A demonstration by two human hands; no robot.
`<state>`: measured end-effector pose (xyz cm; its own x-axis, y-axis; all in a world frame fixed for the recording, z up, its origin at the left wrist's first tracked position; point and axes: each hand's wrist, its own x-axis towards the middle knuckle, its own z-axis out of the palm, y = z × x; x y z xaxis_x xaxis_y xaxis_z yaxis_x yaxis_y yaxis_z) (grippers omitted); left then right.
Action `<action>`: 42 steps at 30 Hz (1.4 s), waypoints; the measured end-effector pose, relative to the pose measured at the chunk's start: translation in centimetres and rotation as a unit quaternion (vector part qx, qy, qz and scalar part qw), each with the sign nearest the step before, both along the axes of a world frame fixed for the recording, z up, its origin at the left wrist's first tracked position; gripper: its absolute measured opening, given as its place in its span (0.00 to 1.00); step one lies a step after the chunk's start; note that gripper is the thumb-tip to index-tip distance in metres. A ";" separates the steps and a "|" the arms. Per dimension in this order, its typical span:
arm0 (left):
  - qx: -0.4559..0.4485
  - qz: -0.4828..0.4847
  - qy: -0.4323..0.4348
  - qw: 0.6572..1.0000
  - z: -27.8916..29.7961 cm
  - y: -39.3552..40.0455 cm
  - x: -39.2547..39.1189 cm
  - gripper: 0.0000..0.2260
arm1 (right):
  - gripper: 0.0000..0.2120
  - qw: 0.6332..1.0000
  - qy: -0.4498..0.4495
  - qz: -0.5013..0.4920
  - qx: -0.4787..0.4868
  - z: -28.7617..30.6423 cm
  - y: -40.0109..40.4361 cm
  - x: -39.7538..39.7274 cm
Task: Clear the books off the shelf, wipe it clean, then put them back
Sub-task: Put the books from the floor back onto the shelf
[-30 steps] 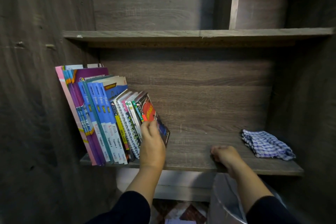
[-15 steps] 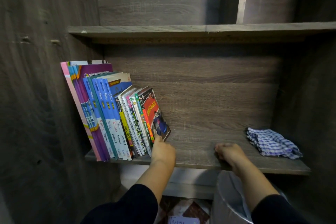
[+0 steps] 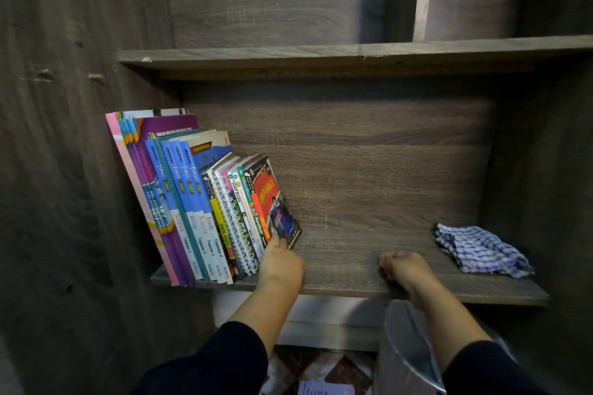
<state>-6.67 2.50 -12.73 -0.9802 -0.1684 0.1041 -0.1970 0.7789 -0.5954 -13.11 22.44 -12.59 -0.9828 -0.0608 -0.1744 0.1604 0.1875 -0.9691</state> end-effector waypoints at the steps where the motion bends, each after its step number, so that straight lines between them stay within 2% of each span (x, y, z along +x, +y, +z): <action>1: -0.004 0.002 -0.004 1.000 -0.1 0.0 0.0 0.14 | 0.06 1.000 -0.001 0.000 0.002 0.1 0.0 0.1; 5: -0.017 0.002 -0.019 1.000 0.0 0.6 -0.1 0.15 | 0.04 1.000 0.006 0.004 -0.008 0.2 0.1 0.6; 8: 0.000 -0.019 -0.011 1.000 0.2 1.4 0.7 0.16 | 0.07 1.000 0.021 0.012 -0.011 0.2 0.1 1.0; 12: 0.035 -0.081 0.036 0.995 1.0 2.7 2.9 0.13 | 0.08 0.986 -0.035 0.153 -0.064 0.9 0.4 3.4; 15: 0.061 -0.143 0.071 0.985 1.2 3.6 4.9 0.12 | 0.09 0.960 -0.076 0.270 0.000 0.7 0.5 5.6; 18: 0.099 -0.172 0.072 0.977 0.7 4.2 6.6 0.11 | 0.09 0.929 -0.129 0.334 0.092 -1.1 0.1 7.3; 21: 0.164 -0.168 0.062 0.970 -1.9 4.2 7.6 0.11 | 0.09 0.908 -0.178 0.334 0.181 -4.4 -0.5 8.3; 24: 0.203 -0.136 0.019 0.970 -6.0 3.7 7.8 0.11 | 0.10 0.903 -0.185 0.294 0.254 -8.9 -1.0 8.6; 28: 0.249 -0.069 -0.048 0.965 -12.0 2.2 7.2 0.12 | 0.12 0.905 -0.195 0.252 0.282 -15.1 -1.1 8.4; 30: 0.302 -0.018 -0.065 0.951 -15.1 1.2 6.6 0.12 | 0.05 0.909 -0.208 0.238 0.271 -17.3 -1.2 8.3; 33: 0.394 0.058 -0.101 0.911 -20.0 0.1 5.1 0.12 | 0.03 0.926 -0.251 0.191 0.209 -21.1 -1.5 7.6; 35: 0.476 0.117 -0.096 0.866 -21.9 -0.3 4.9 0.14 | 0.10 0.935 -0.258 0.171 0.173 -22.6 -1.9 7.4; 38: 0.613 0.156 -0.109 0.767 -24.4 -0.4 4.2 0.19 | 0.19 0.933 -0.288 0.154 0.150 -25.4 -2.3 6.5; 42: 0.728 0.231 -0.116 0.635 -27.1 0.3 3.5 0.18 | 0.21 0.933 -0.317 0.137 0.105 -28.3 -2.8 6.0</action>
<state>-3.17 2.80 -39.87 -0.7518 -0.1951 -0.6299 -0.6432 0.4276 0.6352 -7.13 19.63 -40.86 -0.6307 -0.1933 -0.7515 0.6066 0.4812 -0.6329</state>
